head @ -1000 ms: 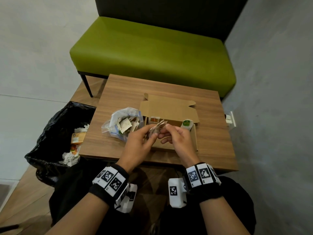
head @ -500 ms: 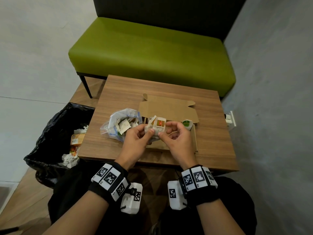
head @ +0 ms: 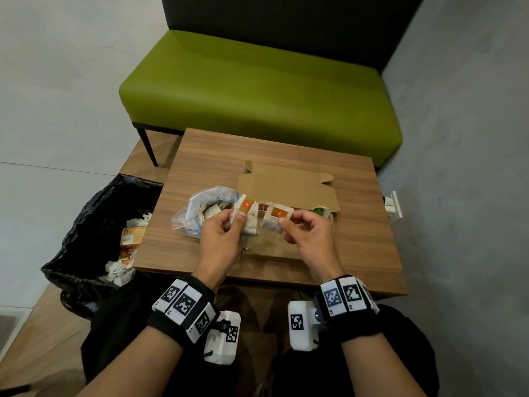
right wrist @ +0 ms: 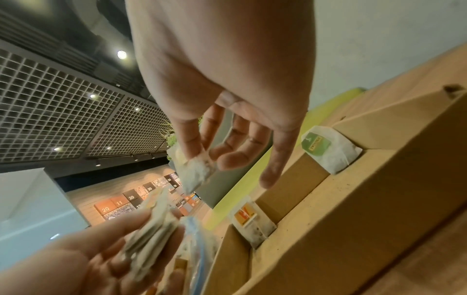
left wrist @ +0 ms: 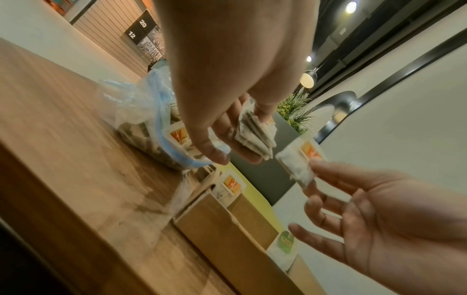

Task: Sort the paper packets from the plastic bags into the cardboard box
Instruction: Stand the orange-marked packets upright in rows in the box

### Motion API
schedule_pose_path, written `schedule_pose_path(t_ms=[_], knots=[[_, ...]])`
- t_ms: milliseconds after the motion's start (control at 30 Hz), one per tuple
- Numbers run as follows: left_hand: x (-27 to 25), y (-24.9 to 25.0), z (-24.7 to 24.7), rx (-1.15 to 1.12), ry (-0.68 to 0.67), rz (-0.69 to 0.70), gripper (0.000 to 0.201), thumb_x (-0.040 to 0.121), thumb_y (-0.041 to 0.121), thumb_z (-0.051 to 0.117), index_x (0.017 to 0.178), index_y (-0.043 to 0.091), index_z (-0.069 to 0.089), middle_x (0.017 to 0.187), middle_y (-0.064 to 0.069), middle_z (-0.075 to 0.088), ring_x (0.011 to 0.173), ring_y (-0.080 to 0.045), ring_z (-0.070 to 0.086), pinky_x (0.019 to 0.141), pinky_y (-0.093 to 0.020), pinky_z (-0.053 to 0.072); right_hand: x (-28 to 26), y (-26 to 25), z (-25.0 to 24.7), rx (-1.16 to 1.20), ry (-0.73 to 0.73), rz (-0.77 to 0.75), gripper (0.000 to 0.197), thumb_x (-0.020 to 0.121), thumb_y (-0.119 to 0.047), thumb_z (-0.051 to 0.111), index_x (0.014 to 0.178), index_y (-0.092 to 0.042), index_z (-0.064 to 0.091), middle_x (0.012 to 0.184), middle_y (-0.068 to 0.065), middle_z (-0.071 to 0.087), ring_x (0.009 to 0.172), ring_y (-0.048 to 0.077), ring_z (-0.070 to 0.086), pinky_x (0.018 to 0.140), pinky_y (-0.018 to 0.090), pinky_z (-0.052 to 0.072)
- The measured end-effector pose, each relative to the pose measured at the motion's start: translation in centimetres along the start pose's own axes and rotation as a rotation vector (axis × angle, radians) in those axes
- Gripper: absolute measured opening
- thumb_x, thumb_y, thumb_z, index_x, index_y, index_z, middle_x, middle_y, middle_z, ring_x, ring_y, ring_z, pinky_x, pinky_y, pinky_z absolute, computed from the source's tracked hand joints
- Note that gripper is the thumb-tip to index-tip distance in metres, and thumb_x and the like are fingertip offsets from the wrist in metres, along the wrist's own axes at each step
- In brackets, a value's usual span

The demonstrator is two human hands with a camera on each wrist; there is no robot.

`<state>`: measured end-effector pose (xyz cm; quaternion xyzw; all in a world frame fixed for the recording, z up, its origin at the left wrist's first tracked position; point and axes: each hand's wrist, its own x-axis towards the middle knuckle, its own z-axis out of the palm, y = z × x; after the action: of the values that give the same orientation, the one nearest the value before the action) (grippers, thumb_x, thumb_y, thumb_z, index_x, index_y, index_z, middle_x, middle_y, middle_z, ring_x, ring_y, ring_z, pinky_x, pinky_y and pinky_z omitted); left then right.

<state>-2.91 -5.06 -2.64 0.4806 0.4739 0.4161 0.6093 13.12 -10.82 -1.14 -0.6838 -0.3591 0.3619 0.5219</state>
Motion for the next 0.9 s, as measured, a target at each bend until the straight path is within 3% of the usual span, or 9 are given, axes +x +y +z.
schedule_pose_path(t_ms=[67, 133, 233, 300, 400, 500, 600, 733, 900], knots=[[0.2, 0.1, -0.6, -0.004, 0.042, 0.015, 0.019, 0.101, 0.016, 0.053, 0.102, 0.009, 0.071, 0.090, -0.009, 0.076, 0.086, -0.019, 0.072, 0.079, -0.040, 0.059, 0.7, 0.2, -0.4, -0.037, 0.080, 0.005, 0.001, 0.087, -0.019, 0.075, 0.088, -0.019, 0.074, 0.080, 0.001, 0.073, 0.067, 0.012, 0.061, 0.068, 0.038, 0.057], [0.3, 0.4, -1.2, -0.008, 0.049, 0.016, 0.019, 0.101, 0.016, 0.053, 0.104, 0.012, 0.071, 0.093, -0.008, 0.077, 0.089, -0.018, 0.072, 0.080, -0.036, 0.058, 1.8, 0.6, -0.5, -0.089, 0.116, 0.018, 0.002, 0.087, -0.019, 0.075, 0.085, -0.019, 0.074, 0.076, -0.002, 0.070, 0.066, 0.009, 0.058, 0.065, 0.035, 0.054], [0.4, 0.6, -1.8, -0.016, 0.039, 0.028, 0.020, 0.101, 0.015, 0.053, 0.107, 0.007, 0.070, 0.090, -0.003, 0.077, 0.086, -0.011, 0.071, 0.075, -0.025, 0.057, 3.7, 1.8, 0.7, -0.211, 0.022, 0.087, 0.003, 0.087, -0.019, 0.075, 0.087, -0.016, 0.075, 0.077, -0.004, 0.069, 0.069, 0.010, 0.061, 0.063, 0.024, 0.049], [0.3, 0.7, -2.0, -0.008, 0.032, 0.031, 0.020, 0.101, 0.014, 0.053, 0.106, 0.007, 0.070, 0.089, -0.002, 0.077, 0.084, -0.009, 0.071, 0.072, -0.023, 0.057, 5.0, 3.1, 1.7, -0.308, -0.040, 0.134, 0.007, 0.086, -0.022, 0.076, 0.090, -0.017, 0.075, 0.082, -0.003, 0.072, 0.079, 0.016, 0.068, 0.071, 0.032, 0.056], [0.1, 0.6, -2.3, 0.038, 0.017, 0.042, 0.019, 0.100, 0.017, 0.055, 0.099, 0.007, 0.071, 0.089, -0.012, 0.075, 0.084, -0.019, 0.070, 0.076, -0.040, 0.058, 6.2, 4.5, 2.7, -0.421, -0.066, 0.164, 0.011, 0.084, -0.030, 0.077, 0.091, -0.022, 0.075, 0.085, -0.005, 0.073, 0.083, 0.016, 0.069, 0.081, 0.045, 0.060], [0.0, 0.3, -2.5, 0.064, -0.002, 0.049, 0.022, 0.100, 0.021, 0.056, 0.098, 0.003, 0.070, 0.090, -0.024, 0.071, 0.086, -0.035, 0.069, 0.081, -0.055, 0.055, 7.2, 4.7, 3.1, -0.502, -0.042, 0.153, 0.013, 0.082, -0.034, 0.079, 0.088, -0.023, 0.075, 0.083, -0.008, 0.073, 0.081, 0.013, 0.069, 0.079, 0.042, 0.060], [0.1, 0.0, -2.7, 0.070, -0.016, 0.049, 0.023, 0.099, 0.023, 0.057, 0.096, 0.004, 0.070, 0.089, -0.030, 0.068, 0.080, -0.033, 0.065, 0.078, -0.061, 0.053, 7.7, 4.6, 3.3, -0.594, -0.059, 0.152, 0.012, 0.080, -0.033, 0.080, 0.080, -0.022, 0.076, 0.079, -0.008, 0.073, 0.080, 0.014, 0.069, 0.076, 0.035, 0.058], [-0.1, -0.1, -2.5, 0.054, -0.015, 0.034, 0.020, 0.100, 0.019, 0.056, 0.097, 0.006, 0.071, 0.086, -0.019, 0.073, 0.077, -0.021, 0.066, 0.072, -0.040, 0.057, 8.2, 4.5, 3.6, -0.651, -0.034, 0.162, 0.015, 0.078, -0.030, 0.082, 0.069, -0.024, 0.071, 0.076, -0.006, 0.073, 0.080, 0.017, 0.070, 0.077, 0.038, 0.059], [-0.2, -0.5, -2.4, 0.055, -0.042, 0.035, 0.019, 0.099, 0.019, 0.056, 0.098, 0.008, 0.072, 0.085, -0.018, 0.073, 0.075, -0.019, 0.068, 0.068, -0.031, 0.056, 8.5, 4.8, 4.0, -0.561, 0.071, 0.220, 0.021, 0.073, -0.027, 0.085, 0.066, -0.022, 0.066, 0.070, -0.005, 0.073, 0.066, 0.019, 0.072, 0.069, 0.042, 0.062]])
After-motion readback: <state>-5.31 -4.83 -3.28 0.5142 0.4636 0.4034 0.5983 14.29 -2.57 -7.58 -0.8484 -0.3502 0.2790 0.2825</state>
